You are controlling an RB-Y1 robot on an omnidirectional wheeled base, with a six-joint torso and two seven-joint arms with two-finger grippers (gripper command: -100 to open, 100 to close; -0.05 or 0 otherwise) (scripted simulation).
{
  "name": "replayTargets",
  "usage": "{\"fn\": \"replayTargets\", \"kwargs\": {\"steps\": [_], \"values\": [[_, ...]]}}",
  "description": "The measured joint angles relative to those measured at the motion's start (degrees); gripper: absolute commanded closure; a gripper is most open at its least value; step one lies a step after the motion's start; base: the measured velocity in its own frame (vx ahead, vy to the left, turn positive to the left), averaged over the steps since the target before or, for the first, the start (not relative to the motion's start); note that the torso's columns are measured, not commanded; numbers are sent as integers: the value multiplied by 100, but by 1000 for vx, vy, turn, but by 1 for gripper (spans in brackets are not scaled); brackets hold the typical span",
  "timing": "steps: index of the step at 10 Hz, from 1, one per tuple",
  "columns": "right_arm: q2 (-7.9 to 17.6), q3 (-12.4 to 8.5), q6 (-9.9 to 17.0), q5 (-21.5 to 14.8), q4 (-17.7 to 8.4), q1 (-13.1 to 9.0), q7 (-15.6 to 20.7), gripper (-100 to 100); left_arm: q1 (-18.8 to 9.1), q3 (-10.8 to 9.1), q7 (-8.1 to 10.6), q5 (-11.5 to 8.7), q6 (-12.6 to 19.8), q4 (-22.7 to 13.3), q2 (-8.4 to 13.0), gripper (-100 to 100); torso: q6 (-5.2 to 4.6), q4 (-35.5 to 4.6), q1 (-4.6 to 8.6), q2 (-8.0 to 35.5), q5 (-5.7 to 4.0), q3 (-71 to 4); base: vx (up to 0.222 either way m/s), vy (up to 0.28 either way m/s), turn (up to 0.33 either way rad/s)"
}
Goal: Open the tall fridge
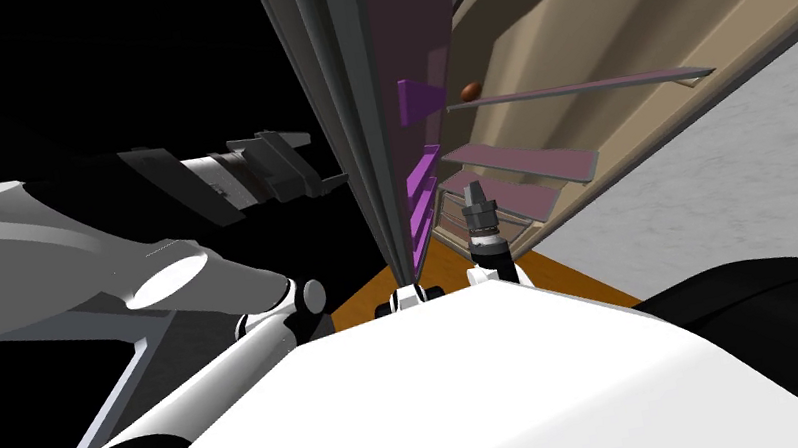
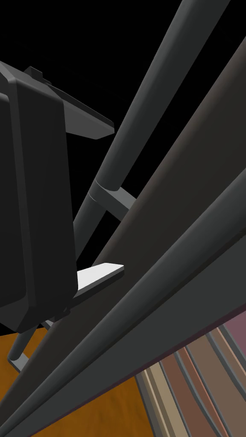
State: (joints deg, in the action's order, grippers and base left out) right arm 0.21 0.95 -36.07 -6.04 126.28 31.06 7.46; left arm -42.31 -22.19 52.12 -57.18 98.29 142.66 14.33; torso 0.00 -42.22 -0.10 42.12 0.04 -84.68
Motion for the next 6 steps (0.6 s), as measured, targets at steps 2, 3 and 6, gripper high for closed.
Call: {"fn": "replayTargets", "kwargs": {"steps": [2, 3, 6], "values": [[0, 0, 0, 0, 0, 0, 0, 0, -22, -5, 32, -5, 28, 11, 6, -100, 0, -5, 4, 12, -2, 9, 16, 18, 22], [0, 0, 0, 0, 0, 0, 0, 0, -24, -6, 34, -5, 29, 12, 8, -100, 0, -6, 10, 18, -4, 12, -5, 3, -36], [0, 0, 0, 0, 0, 0, 0, 0, -24, -6, 34, -6, 29, 12, 8, -100, 0, -8, 14, 20, -6, 14, -4, -4, -6]]}}
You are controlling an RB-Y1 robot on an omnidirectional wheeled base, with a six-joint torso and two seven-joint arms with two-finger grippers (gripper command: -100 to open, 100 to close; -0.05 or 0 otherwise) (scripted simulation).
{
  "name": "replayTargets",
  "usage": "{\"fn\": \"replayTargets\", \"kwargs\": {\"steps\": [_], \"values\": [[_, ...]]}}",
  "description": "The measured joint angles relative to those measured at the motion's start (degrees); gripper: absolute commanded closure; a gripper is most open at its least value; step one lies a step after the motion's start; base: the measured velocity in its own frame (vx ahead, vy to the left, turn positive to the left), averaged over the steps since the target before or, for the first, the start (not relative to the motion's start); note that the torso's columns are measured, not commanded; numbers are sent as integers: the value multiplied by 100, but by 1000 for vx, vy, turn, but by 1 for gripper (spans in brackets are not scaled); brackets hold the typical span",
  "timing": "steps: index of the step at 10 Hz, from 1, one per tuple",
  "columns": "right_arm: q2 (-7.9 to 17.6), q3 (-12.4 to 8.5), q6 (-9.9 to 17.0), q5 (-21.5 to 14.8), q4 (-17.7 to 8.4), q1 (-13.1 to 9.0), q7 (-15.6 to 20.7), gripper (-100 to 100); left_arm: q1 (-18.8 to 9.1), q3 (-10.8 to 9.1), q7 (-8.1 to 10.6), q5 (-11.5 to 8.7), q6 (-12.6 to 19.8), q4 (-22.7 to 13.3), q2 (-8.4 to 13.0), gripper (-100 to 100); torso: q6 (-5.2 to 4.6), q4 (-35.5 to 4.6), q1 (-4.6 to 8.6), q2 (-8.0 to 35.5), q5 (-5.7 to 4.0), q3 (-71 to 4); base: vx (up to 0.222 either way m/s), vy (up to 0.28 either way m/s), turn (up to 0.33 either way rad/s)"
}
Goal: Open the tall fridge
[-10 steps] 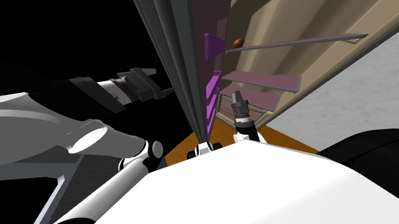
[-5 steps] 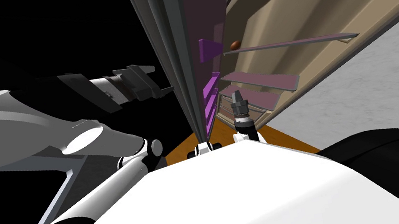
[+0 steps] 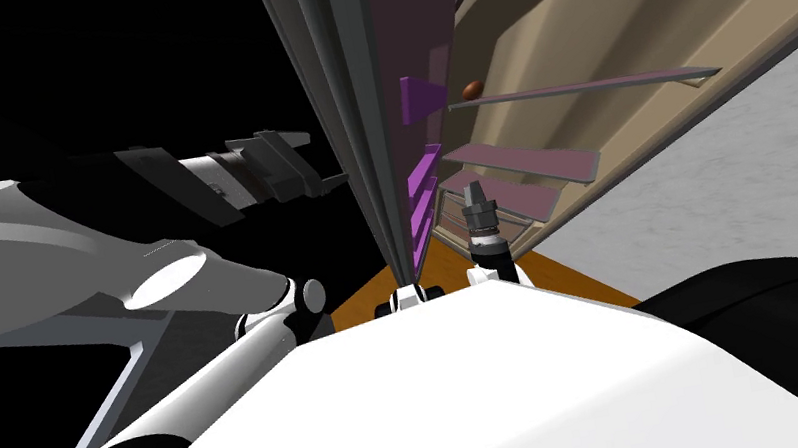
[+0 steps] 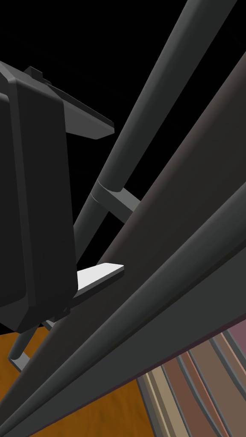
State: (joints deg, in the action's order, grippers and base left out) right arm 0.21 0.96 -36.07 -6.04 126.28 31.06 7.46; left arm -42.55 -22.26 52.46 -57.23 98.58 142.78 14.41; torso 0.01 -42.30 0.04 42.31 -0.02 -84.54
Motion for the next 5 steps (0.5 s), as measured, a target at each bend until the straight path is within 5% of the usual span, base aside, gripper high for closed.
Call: {"fn": "replayTargets", "kwargs": {"steps": [2, 5], "values": [[0, 0, 0, 0, 0, 0, 0, 0, 0, 0, 0, 0, 0, 1, 0, -100, 0, 3, -9, -8, 4, -6, -3, 4, -1], [0, 0, 0, 0, 0, 0, 0, 0, -401, 13, 145, 5, 77, -255, 154, -100, 0, 0, -3, 0, 1, 0, -14, 3, -2]]}}
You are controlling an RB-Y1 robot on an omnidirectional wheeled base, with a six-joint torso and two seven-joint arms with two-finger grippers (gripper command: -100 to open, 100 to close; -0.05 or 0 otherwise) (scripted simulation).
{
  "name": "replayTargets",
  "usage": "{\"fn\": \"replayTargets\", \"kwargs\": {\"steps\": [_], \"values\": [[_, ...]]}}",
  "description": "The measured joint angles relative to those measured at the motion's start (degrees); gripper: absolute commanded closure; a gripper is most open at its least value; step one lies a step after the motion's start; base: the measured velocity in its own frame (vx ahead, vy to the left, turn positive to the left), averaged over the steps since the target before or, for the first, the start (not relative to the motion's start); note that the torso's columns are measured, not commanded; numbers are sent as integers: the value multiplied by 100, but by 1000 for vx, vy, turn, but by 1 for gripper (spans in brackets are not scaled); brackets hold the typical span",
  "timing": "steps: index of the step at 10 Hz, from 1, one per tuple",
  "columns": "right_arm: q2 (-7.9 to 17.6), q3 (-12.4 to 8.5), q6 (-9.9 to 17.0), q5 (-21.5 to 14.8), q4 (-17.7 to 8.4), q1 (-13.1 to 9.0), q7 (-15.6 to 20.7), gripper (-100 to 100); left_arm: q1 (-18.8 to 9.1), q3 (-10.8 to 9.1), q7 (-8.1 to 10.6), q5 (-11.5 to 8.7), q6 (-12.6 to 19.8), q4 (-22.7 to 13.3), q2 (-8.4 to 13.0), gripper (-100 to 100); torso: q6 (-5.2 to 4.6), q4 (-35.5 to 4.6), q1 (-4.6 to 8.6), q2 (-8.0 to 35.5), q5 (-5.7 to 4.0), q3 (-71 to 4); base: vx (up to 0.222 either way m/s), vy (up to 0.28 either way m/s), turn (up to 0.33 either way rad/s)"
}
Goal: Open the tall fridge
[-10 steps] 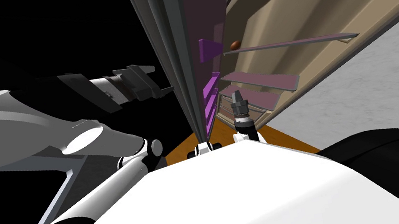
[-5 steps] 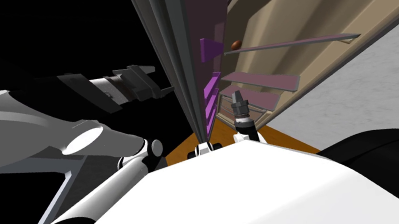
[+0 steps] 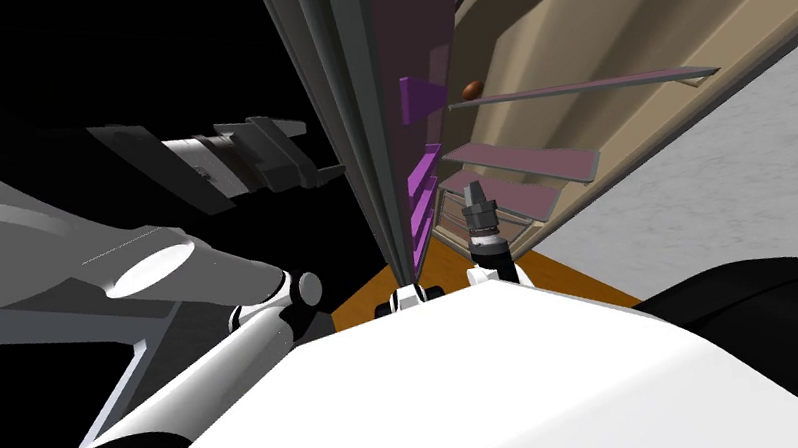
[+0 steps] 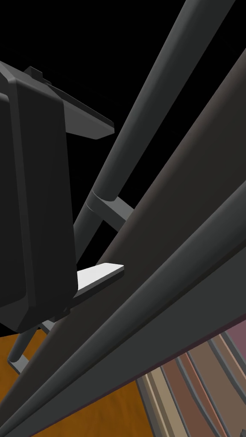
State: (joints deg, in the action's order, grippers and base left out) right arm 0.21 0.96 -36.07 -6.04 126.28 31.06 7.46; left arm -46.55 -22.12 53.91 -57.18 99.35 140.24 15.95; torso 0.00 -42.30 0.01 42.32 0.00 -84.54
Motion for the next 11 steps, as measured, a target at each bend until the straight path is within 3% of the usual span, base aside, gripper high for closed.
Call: {"fn": "replayTargets", "kwargs": {"steps": [6, 7, 11], "values": [[0, 0, 0, 0, 0, 0, 0, 0, -831, 21, 337, 8, 184, -512, 318, -100, 0, 1, -2, -3, 1, -2, -11, 2, -1], [0, 0, 0, 0, 0, 0, 0, 0, -844, 21, 348, 8, 190, -522, 323, 0, 0, 2, -2, -5, 1, -2, 0, 0, 0], [0, 0, 0, 0, 0, 0, 0, 0, -842, 21, 347, 8, 190, -521, 322, 0, 0, 1, -1, -4, 0, -3, 0, 0, 0]]}}
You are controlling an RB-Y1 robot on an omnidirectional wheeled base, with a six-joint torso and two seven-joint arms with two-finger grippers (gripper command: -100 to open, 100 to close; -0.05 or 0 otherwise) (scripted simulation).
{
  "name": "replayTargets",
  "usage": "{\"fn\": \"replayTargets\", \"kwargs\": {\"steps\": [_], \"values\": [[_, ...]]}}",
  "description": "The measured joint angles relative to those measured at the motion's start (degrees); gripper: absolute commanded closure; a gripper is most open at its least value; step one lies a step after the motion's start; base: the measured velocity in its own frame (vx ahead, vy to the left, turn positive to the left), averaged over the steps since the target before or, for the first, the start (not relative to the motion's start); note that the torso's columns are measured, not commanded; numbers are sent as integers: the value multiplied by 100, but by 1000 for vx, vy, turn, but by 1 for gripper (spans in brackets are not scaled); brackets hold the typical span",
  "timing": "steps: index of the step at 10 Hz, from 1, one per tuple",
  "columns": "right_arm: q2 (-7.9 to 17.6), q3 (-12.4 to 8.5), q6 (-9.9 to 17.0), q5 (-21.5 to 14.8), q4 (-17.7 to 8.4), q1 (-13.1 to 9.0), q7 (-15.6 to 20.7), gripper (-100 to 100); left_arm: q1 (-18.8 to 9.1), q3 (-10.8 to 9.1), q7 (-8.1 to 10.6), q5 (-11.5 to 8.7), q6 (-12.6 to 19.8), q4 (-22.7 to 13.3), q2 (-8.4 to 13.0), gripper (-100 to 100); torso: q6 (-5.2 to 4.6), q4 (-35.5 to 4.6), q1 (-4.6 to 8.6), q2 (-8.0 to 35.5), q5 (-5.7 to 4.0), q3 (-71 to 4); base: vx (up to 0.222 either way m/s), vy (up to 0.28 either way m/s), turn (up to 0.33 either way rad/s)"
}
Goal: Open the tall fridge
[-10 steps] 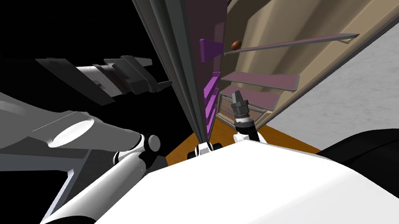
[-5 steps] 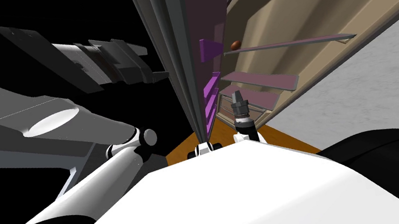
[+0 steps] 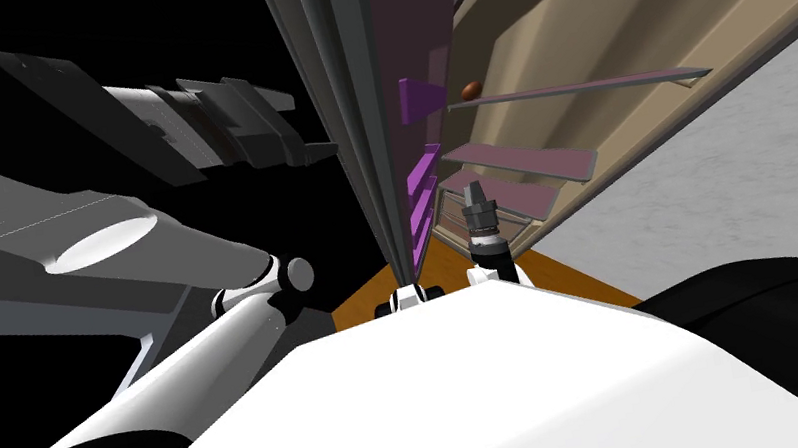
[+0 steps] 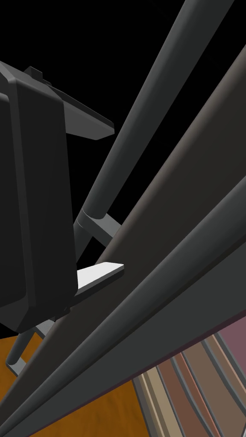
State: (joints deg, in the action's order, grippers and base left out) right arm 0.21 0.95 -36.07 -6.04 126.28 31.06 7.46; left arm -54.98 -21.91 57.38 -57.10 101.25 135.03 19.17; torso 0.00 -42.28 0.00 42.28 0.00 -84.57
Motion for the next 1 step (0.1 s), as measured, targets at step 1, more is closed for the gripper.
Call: {"fn": "replayTargets", "kwargs": {"steps": [1], "values": [[0, 0, 0, 0, 0, 0, 0, 0, 0, 0, 0, 0, 0, 0, 0, 0, 0, 0, 0, 0, 0, 0, 0, 0, 0]]}}
